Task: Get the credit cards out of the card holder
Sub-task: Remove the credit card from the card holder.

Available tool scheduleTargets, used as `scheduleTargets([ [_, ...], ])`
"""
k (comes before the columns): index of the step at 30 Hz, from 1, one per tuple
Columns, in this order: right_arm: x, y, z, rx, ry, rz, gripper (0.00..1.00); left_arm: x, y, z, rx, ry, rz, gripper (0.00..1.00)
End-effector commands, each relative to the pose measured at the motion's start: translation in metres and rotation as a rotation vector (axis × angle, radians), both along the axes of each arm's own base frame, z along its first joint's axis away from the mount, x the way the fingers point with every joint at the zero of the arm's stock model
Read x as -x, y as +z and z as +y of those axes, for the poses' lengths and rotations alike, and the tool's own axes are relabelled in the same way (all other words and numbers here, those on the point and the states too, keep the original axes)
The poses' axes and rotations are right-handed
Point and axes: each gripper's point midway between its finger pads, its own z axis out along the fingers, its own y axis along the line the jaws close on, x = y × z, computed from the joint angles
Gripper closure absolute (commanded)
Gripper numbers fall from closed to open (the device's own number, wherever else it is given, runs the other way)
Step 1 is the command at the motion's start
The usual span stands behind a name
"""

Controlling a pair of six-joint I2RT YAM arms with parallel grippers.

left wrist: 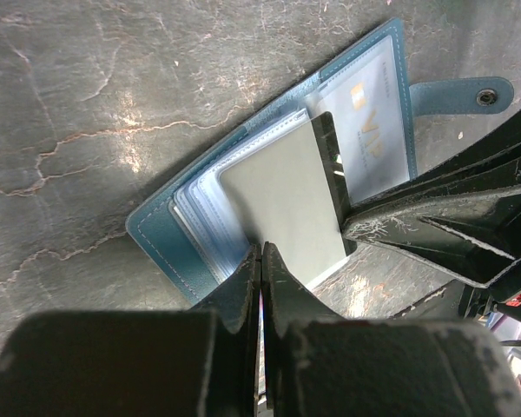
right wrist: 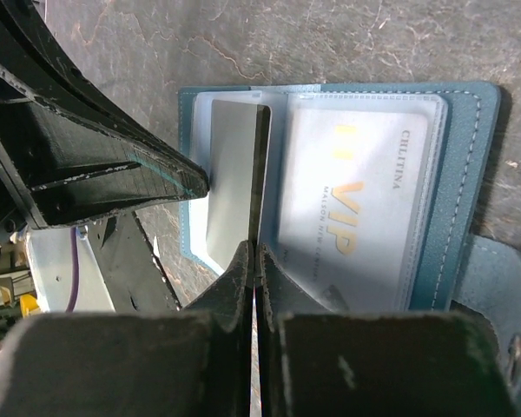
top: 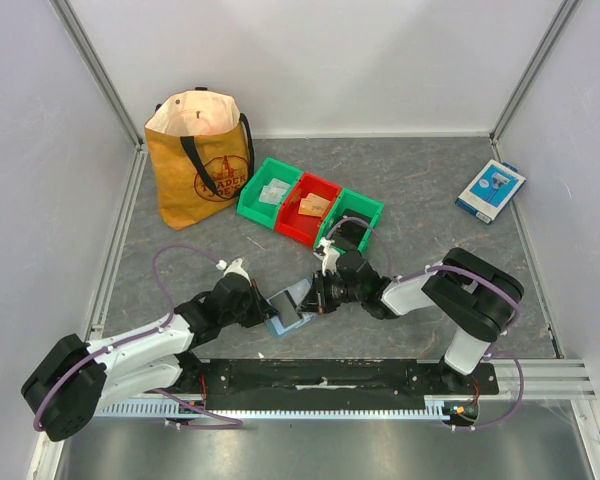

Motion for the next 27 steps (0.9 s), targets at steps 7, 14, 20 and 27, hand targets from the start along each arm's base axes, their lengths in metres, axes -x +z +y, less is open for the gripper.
scheduleTargets([
  [7,-0.013,0.006,-0.013,0.003,-0.044,-0.034,1.0,0.017,-0.027,0.025,-0.121,0.026,0.086,0.98],
  [14,-0.011,0.004,-0.008,0.004,-0.013,-0.013,0.77,0.017,-0.027,0.025,-0.122,0.02,0.084,0.98],
  [20,-0.013,-0.002,-0.004,0.007,-0.008,0.006,0.7,0.017,-0.027,0.025,-0.121,0.021,0.082,0.98],
  [27,-0.01,-0.007,0.0,-0.008,0.006,0.027,0.8,0.017,-0.026,0.025,-0.118,0.017,0.08,0.98],
])
